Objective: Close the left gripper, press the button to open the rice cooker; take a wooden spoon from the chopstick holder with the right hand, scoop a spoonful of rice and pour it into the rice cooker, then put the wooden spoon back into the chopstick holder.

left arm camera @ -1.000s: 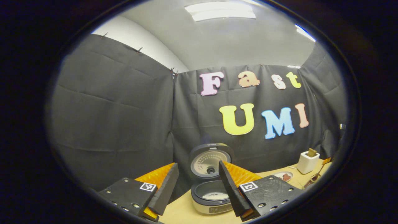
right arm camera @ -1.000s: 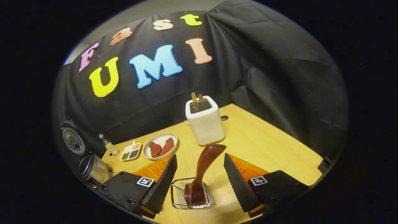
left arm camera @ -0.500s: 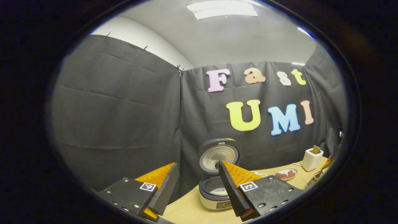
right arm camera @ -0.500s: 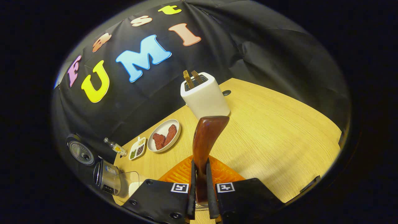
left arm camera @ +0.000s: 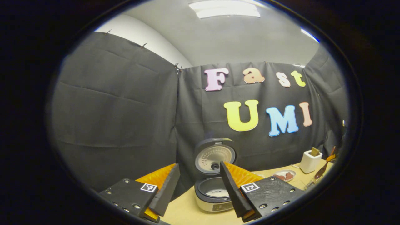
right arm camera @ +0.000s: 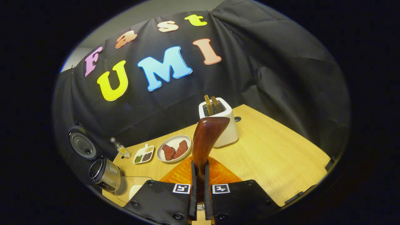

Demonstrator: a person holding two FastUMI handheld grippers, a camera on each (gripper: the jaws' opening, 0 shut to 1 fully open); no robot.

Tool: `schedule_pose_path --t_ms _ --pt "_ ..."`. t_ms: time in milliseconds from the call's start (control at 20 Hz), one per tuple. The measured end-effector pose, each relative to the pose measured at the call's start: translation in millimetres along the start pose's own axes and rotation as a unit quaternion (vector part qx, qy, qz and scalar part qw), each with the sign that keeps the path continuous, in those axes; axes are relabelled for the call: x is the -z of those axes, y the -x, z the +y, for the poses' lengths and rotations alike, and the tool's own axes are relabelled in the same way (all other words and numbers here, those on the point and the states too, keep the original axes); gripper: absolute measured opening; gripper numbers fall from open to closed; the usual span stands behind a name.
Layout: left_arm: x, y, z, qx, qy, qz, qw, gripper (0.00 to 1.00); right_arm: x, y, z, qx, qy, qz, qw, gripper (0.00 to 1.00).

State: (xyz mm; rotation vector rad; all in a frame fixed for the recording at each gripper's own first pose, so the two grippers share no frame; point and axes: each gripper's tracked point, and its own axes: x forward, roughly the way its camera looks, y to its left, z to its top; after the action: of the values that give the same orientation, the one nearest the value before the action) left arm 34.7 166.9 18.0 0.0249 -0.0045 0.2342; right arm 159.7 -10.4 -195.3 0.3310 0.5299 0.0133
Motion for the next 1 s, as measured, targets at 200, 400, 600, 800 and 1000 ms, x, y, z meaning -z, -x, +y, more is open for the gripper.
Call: schedule_pose_path --t_ms 200,400,600,800,1000 --pt "7.3 -4.4 0.2 0.008 0.007 0.003 1.000 0.82 -27.4 14.1 37.4 -0.028 0.022 -0.035 0.999 0.11" --pt "11.1 -5.9 9.6 0.007 0.010 0.008 1.000 0.80 -33.3 23.2 79.1 -0.059 0.053 -0.046 0.996 0.11" --pt "16.7 -7.8 23.6 0.003 0.012 0.013 1.000 0.82 -25.4 27.5 122.3 -0.087 0.094 -0.049 0.990 0.11" --pt "20.2 -8.7 38.9 -0.001 0.011 0.013 1.000 0.80 -4.2 27.7 161.1 -0.110 0.137 -0.044 0.984 0.11" --pt "26.2 -14.0 56.1 -0.009 0.013 0.019 1.000 0.80 22.3 20.9 182.4 -0.113 0.171 -0.030 0.978 0.11"
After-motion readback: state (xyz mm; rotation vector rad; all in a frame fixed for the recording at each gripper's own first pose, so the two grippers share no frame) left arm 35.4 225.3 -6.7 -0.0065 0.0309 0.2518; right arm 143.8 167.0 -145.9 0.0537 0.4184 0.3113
